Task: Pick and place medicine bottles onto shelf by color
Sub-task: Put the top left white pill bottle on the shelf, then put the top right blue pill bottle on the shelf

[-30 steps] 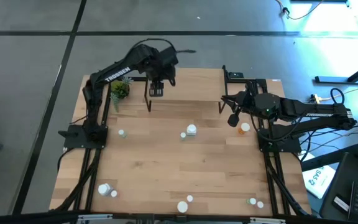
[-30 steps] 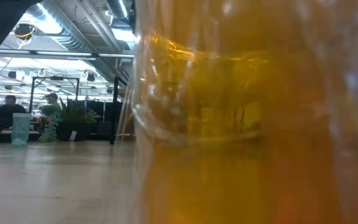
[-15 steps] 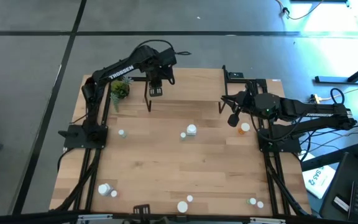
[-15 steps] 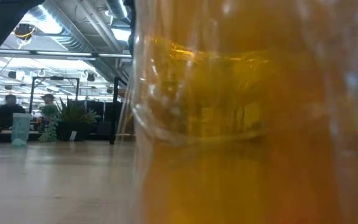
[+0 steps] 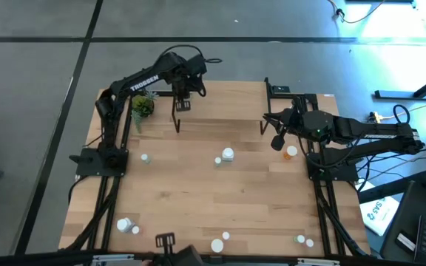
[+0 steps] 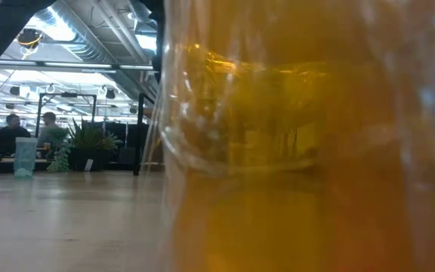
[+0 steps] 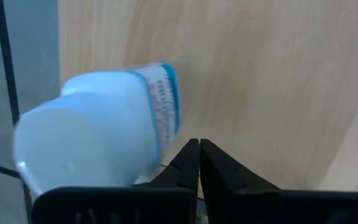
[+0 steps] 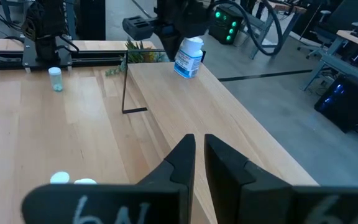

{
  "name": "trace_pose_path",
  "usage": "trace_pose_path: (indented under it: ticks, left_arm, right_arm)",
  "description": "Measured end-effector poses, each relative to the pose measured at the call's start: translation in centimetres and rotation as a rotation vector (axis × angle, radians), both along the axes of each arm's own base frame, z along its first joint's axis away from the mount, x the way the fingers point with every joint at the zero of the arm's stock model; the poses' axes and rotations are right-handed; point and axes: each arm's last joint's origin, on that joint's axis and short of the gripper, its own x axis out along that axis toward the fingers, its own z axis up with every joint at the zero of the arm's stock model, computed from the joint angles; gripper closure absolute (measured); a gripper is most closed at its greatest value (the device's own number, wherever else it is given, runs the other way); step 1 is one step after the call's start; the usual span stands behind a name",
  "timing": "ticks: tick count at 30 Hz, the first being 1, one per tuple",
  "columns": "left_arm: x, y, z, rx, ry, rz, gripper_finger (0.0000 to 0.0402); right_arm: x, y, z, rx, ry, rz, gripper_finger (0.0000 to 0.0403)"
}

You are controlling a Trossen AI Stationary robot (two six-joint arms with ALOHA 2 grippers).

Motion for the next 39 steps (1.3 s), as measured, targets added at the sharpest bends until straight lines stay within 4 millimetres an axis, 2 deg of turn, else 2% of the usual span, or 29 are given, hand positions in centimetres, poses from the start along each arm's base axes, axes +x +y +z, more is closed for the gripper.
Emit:
trace_pose_path:
  ticks: [9,20,23,28,34,39]
  left_arm:
    - [-0.1,0.6,0.1,0.061,0.012,-0.003,0.04]
    - [0.1,0.4,0.1,0.082,0.015,0.0,0.04]
    - [0.4,-0.6,0.6,0.082,-0.003,-0.003,0.0398]
    - [0.4,-3.0,2.6,0.113,-0.067,-0.007,0.04]
    - [-0.3,-6.6,5.6,0.149,-0.175,0.007,0.04]
    - [-0.8,-10.4,7.6,0.162,-0.24,-0.025,0.0399]
  right_arm:
    - [0.0,0.0,0.0,0.001,0.0,0.0,0.0363]
    - [0.0,0.0,0.0,0.0,0.0,0.0,0.0363]
    - [0.0,0.0,0.0,0.002,-0.001,0.0,0.0363]
    - [0.0,0.0,0.0,0.001,-0.001,0.0,0.0363]
    - [0.0,0.0,0.0,0.0,0.0,0.0,0.0363]
    - [0.0,0.0,0.0,0.001,0.0,0.0,0.0363]
